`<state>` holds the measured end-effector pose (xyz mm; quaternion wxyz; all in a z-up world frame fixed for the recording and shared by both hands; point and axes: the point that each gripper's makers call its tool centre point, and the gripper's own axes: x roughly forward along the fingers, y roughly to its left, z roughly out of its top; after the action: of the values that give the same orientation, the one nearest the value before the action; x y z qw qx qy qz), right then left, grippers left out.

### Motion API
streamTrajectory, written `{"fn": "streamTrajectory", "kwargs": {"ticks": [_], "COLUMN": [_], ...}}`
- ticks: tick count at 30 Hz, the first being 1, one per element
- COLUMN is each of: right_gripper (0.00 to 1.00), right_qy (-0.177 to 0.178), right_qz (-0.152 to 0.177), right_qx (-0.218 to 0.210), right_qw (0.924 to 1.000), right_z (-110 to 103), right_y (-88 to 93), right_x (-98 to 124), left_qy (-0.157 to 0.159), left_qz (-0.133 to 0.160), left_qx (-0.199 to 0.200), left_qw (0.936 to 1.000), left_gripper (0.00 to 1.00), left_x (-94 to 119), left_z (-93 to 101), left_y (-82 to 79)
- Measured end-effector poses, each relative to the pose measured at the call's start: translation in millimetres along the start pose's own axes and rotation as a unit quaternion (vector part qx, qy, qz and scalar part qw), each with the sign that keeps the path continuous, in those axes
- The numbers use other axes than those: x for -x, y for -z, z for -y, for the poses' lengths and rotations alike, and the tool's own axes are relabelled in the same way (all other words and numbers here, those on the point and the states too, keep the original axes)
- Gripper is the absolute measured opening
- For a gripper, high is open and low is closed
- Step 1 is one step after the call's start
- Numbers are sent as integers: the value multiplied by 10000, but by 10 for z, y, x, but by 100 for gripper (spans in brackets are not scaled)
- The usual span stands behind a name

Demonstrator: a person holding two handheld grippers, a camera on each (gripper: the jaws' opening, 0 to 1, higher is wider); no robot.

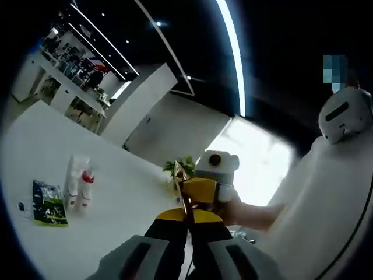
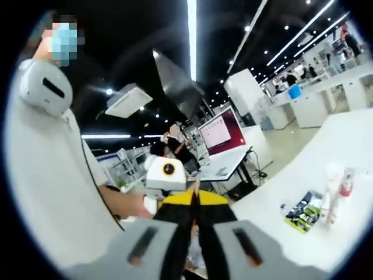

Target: Arrange the skincare products in the storage area until every visible bottle or jar stands upright without overlapping.

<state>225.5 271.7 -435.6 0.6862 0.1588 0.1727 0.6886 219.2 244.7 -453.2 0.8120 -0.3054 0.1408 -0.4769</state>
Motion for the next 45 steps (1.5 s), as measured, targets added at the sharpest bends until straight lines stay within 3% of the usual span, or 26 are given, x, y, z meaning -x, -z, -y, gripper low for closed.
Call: {"fn": "streamTrajectory", "kwargs": {"ticks": [5,7,9,19,21,22,24,29,32,41,45], "right_gripper": [2,2,2,3,11,18,21,16,3,2,2], "right_qy": [137,215,217,250,221,259,302,265,248,504,523], "right_qz": [6,5,46,215,346,281,206,285,288,189,214], "right_qx": [-18,-55,-137,-25,-197,-345,-370,-461,-348,-104,-110], "right_qw": [9999,9998,9997,9995,9990,9987,9986,9982,9987,9985,9983], "right_z": [71,119,129,147,174,205,231,199,184,207,214], "right_y": [8,8,-8,-68,-103,-71,-30,-49,-75,-30,-56], "right_x": [83,118,151,140,154,163,167,198,197,234,292], "left_qy": [20,-113,-128,-214,-213,-86,-75,-55,-126,-326,-380], "left_qz": [-212,-194,20,-64,1,178,348,356,374,309,326], "left_qx": [33,59,276,301,233,276,294,273,253,213,235], "left_qw": [9998,9997,9995,9993,9995,9994,9989,9990,9989,9988,9985], "left_gripper": [11,9,6,0,0,0,0,0,0,1,9], "left_x": [-8,24,63,21,10,-4,-5,-73,-109,-142,-121], "left_z": [-33,-84,-113,-162,-159,-123,-135,-141,-146,-179,-217], "left_y": [135,144,73,45,1,-76,-165,-216,-198,-146,-176]}}
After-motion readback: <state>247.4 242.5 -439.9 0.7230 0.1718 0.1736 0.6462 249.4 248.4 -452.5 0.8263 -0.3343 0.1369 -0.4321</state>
